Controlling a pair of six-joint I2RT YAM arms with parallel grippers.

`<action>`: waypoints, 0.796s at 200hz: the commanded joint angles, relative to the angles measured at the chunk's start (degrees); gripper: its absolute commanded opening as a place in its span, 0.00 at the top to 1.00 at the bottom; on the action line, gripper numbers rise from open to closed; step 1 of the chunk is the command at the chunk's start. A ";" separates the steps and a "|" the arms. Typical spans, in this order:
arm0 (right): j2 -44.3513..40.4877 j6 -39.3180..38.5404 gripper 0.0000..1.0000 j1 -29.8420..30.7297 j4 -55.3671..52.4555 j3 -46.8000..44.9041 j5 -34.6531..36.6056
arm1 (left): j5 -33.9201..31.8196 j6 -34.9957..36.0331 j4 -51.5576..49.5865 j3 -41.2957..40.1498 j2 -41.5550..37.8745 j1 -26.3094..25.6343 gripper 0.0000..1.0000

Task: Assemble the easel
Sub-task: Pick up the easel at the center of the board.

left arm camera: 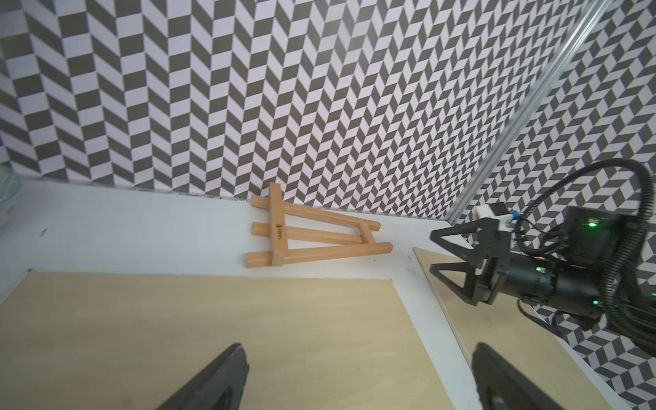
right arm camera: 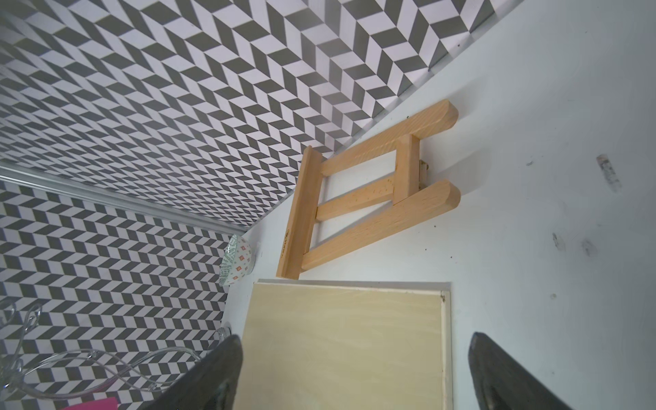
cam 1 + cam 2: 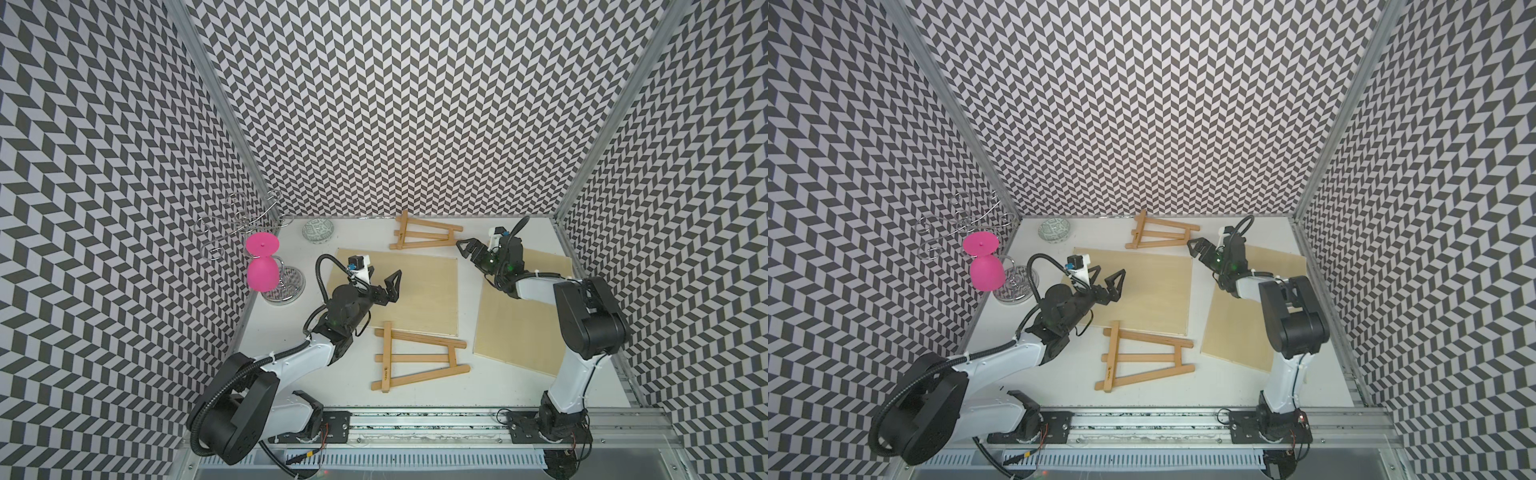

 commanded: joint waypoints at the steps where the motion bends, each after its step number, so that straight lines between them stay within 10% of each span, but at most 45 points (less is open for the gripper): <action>1: 4.66 2.87 0.06 -0.35 3.19 4.31 -0.73 | -0.61 4.80 0.69 3.62 2.63 -1.17 0.01; 159: 25.21 7.74 0.42 -1.40 6.92 21.83 -3.16 | -4.56 8.46 -3.26 13.70 13.76 -2.72 0.01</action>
